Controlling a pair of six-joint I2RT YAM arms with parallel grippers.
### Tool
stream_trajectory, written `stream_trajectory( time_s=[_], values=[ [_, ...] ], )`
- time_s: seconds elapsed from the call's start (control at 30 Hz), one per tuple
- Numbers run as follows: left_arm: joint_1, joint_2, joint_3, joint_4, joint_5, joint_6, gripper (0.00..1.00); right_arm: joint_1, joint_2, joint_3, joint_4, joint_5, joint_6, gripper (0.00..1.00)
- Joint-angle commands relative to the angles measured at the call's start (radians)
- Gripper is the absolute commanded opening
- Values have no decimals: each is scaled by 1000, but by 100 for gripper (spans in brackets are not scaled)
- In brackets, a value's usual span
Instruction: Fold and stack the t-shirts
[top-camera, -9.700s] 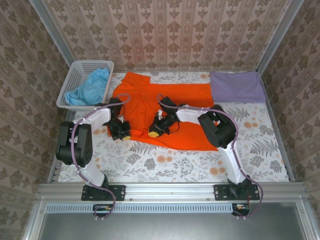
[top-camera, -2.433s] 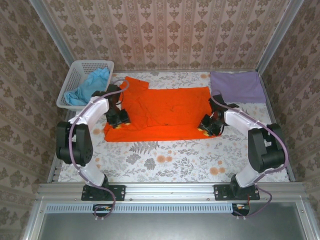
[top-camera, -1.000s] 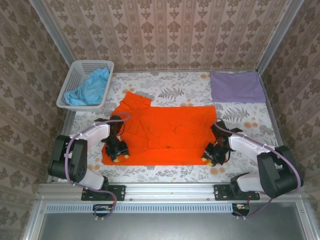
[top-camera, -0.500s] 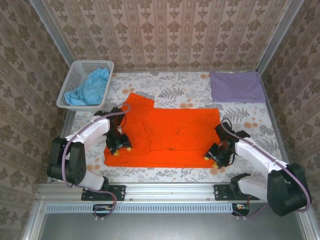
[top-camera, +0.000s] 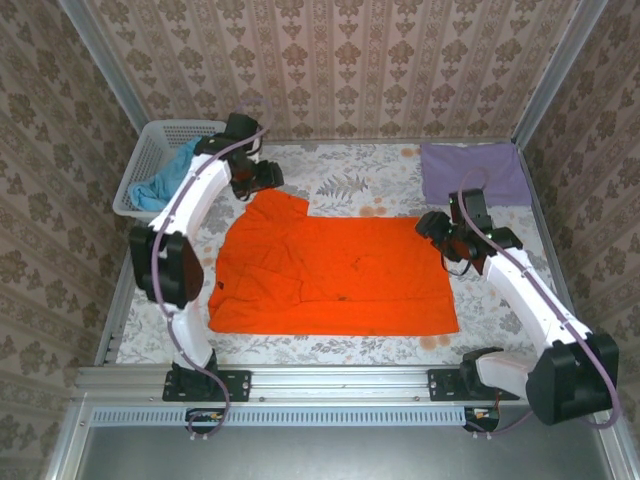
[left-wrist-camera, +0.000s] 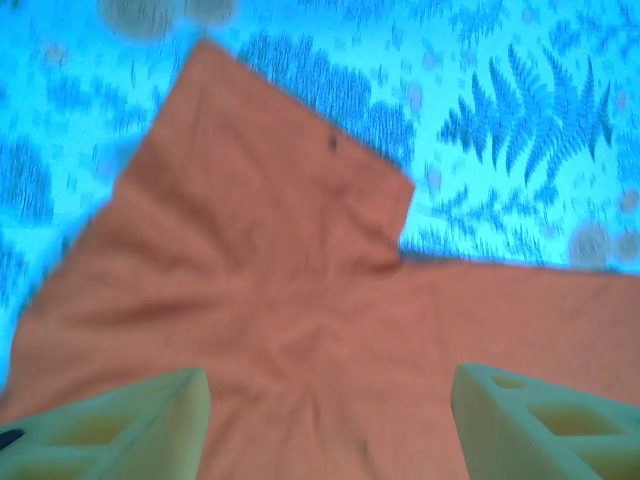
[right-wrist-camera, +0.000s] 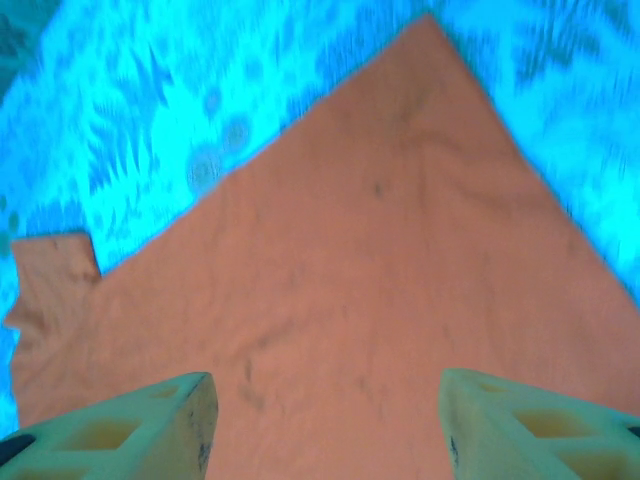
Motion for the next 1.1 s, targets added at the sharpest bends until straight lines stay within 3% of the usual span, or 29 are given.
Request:
stream_trajectory(
  time_s=[0.0,0.27,0.4,1.07],
  values=[
    [29,141,129,47,-38,116,63,-33,50,21,166,84,-111,60],
    [83,533,559,3,-63,192,57,-109,225,92,159,21,-198,51],
    [92,654,689,-12,-61,220,57,-139,279,103,159,5,-225,49],
    [95,729,665,-78,-48,245,52,-161,395,137,188,-35,-207,47]
  ],
)
